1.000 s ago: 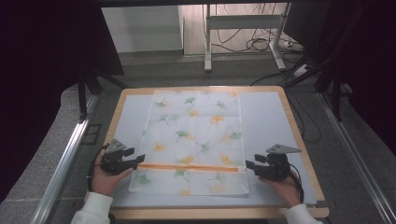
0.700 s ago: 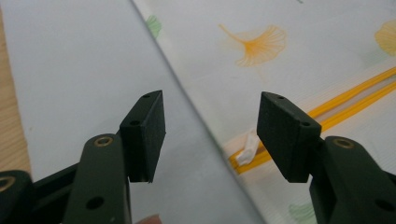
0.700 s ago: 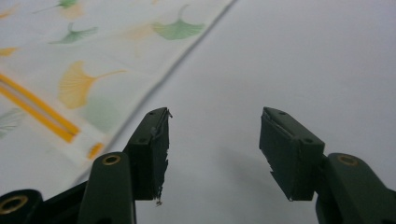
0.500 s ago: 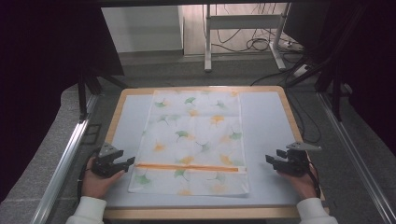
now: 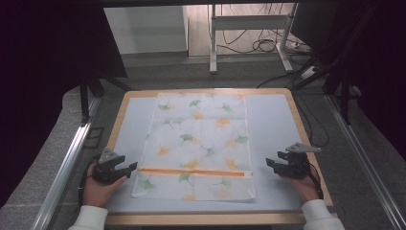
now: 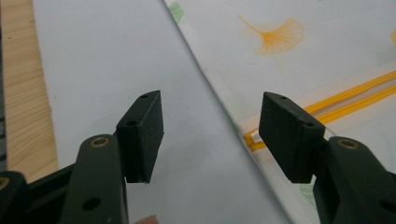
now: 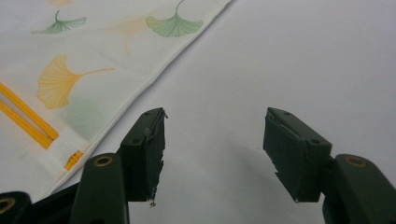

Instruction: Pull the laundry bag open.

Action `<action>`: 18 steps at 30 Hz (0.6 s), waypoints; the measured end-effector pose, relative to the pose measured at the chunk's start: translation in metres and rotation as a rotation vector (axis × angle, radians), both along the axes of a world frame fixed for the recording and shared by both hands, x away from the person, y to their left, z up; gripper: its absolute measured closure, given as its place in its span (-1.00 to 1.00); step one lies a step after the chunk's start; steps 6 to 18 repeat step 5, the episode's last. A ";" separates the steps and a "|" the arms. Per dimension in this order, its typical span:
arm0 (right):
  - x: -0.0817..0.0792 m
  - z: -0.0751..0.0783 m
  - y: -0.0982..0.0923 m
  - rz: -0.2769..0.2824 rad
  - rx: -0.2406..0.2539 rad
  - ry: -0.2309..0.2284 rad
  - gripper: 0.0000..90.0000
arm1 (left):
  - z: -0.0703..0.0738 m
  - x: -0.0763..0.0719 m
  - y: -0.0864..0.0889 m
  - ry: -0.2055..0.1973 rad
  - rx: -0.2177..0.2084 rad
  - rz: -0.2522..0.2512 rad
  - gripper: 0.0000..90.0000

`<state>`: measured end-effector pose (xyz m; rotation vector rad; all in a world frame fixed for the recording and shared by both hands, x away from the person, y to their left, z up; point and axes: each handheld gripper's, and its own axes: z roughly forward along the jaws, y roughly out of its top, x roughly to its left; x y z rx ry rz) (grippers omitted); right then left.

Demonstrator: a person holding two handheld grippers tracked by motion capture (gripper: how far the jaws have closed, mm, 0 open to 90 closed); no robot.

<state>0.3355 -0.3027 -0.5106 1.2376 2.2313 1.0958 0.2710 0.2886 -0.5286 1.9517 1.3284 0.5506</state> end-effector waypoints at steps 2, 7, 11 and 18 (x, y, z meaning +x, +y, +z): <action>-0.001 0.001 -0.001 -0.001 0.009 -0.005 -0.15 | 0.000 0.001 -0.001 0.002 -0.001 -0.003 -0.13; -0.002 0.001 0.000 -0.006 0.009 -0.010 -0.17 | 0.000 0.002 -0.002 0.001 -0.004 -0.006 -0.14; -0.002 0.001 0.000 -0.006 0.009 -0.010 -0.17 | 0.000 0.002 -0.002 0.001 -0.004 -0.006 -0.14; -0.002 0.001 0.000 -0.006 0.009 -0.010 -0.17 | 0.000 0.002 -0.002 0.001 -0.004 -0.006 -0.14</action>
